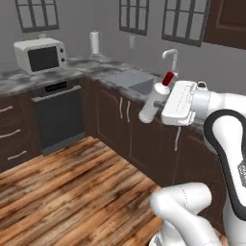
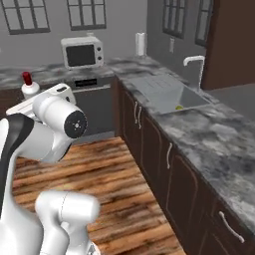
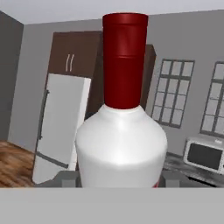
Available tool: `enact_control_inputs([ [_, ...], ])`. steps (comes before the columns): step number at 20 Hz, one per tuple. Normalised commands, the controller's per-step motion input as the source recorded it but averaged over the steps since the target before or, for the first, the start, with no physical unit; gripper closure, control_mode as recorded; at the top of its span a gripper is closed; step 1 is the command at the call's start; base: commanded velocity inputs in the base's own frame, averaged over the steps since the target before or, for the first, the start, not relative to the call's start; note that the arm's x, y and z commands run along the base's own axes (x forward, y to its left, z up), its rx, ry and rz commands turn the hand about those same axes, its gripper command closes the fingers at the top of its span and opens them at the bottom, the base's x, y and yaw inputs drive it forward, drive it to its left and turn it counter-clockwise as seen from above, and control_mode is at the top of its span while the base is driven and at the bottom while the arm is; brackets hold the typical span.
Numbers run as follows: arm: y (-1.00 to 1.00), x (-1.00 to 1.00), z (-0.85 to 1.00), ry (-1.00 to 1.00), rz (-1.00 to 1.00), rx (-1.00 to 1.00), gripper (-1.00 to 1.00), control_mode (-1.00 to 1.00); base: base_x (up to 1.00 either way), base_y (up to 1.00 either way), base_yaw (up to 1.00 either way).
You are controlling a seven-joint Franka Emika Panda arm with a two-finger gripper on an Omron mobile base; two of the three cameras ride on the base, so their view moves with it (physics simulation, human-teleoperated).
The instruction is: Open the cabinet directly in front. Then move the liquor and the cup to the dining counter with the candle on it.
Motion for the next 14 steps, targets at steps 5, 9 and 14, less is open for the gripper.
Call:
enact_control_inputs([
  [5, 0.00, 0.00, 0.00, 0.00, 0.00, 0.00, 1.00, 1.00, -0.11, 0.01, 0.93],
  [9, 0.00, 0.00, 0.00, 0.00, 0.00, 0.00, 1.00, 1.00, -0.05, 0.05, 0.91],
  [14, 0.00, 0.00, 0.00, 0.00, 0.00, 0.00, 1.00, 1.00, 0.00, 0.15, 0.85],
])
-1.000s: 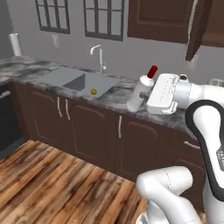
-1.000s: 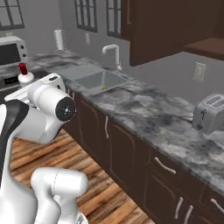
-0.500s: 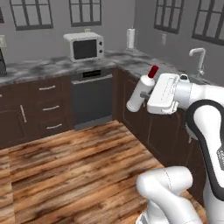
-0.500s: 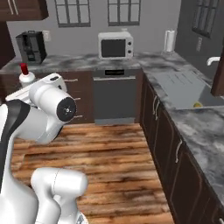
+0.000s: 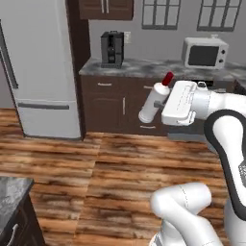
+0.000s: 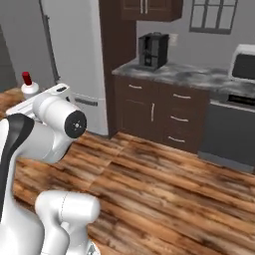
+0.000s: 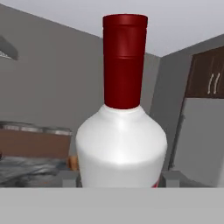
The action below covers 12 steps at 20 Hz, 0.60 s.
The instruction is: Open the cabinet directly in front. Then move the liquor and the cup to the dining counter with the candle on it.
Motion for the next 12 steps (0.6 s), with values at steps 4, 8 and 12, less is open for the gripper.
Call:
enact_control_inputs([
  [4, 0.00, 0.00, 0.00, 0.00, 0.00, 0.00, 1.00, 1.00, 0.00, 0.19, 0.82],
  [8, 0.00, 0.00, 0.00, 0.00, 0.00, 0.00, 1.00, 1.00, 0.00, 0.14, 0.80],
  [12, 0.00, 0.00, 0.00, 0.00, 0.00, 0.00, 1.00, 1.00, 0.33, 0.06, 0.67],
])
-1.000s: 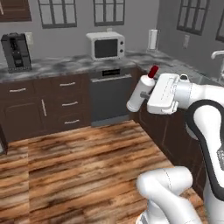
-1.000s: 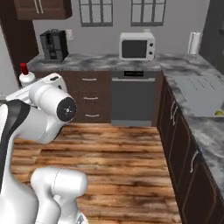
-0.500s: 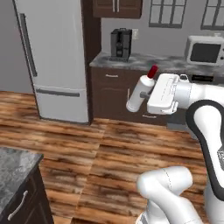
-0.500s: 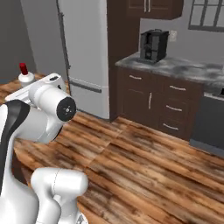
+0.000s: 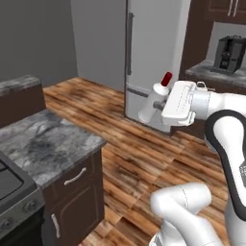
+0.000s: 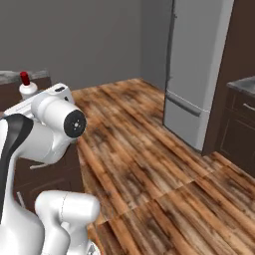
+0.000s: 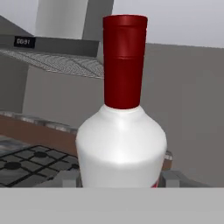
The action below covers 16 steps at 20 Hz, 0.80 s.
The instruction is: Open the cabinet directly in front. Then move the liquor and the cup to the dining counter with the candle on it.
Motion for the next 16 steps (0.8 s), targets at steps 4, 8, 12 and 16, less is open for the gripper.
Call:
enact_control_inputs([
  [4, 0.00, 0.00, 0.00, 0.00, 0.00, 0.00, 1.00, 1.00, 0.55, -0.58, 0.22],
  [8, 0.00, 0.00, 0.00, 0.00, 0.00, 0.00, 1.00, 1.00, 0.84, -1.00, 0.00],
  [12, 0.00, 0.00, 0.00, 0.00, 0.00, 0.00, 1.00, 1.00, 1.00, -1.00, 0.01],
  [16, 0.00, 0.00, 0.00, 0.00, 0.00, 0.00, 1.00, 1.00, 1.00, -0.71, 0.11],
])
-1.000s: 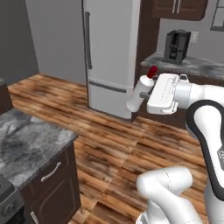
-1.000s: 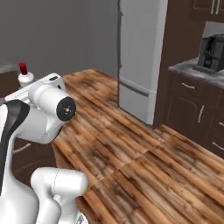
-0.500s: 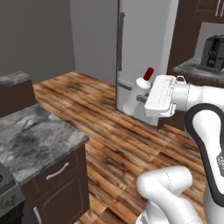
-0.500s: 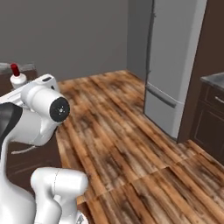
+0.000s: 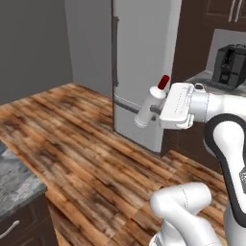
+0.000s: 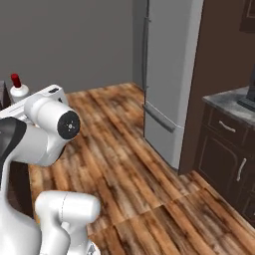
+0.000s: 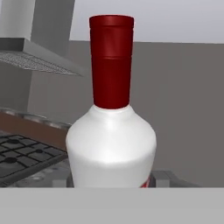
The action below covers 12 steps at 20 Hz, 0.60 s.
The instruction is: Open the cabinet directly in front. Then move the liquor and the cup to the dining counter with the candle on it.
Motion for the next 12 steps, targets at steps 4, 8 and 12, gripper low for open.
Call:
enact_control_inputs([
  [4, 0.00, 0.00, 0.00, 0.00, 0.00, 0.00, 1.00, 1.00, 1.00, -0.03, 0.19],
  [8, 0.00, 0.00, 0.00, 0.00, 0.00, 0.00, 1.00, 1.00, 1.00, 0.00, 0.22],
  [12, 0.00, 0.00, 0.00, 0.00, 0.00, 0.00, 1.00, 1.00, 1.00, 0.00, 0.22],
])
